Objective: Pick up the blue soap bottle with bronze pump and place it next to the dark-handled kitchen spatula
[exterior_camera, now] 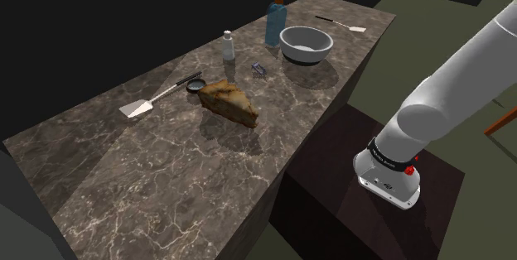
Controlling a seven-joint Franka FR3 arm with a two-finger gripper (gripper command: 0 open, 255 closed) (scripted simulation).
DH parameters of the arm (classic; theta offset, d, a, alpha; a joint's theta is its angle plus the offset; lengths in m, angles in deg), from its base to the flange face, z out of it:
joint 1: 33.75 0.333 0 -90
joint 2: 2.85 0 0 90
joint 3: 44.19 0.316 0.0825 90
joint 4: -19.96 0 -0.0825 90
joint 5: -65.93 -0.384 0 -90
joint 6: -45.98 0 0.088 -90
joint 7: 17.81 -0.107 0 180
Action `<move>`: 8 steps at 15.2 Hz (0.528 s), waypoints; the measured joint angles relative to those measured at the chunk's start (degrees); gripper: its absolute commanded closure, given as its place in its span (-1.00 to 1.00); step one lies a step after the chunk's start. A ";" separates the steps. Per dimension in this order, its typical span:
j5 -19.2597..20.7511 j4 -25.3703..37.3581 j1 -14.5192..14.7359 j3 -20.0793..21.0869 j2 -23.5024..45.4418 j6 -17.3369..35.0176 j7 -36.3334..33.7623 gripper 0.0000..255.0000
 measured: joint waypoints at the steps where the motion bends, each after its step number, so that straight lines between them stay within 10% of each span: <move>1: -0.03 2.14 -0.10 -0.19 2.41 0.17 0.37 -1.00; 8: -0.78 22.63 -1.87 -1.75 19.95 -3.62 3.92 -1.00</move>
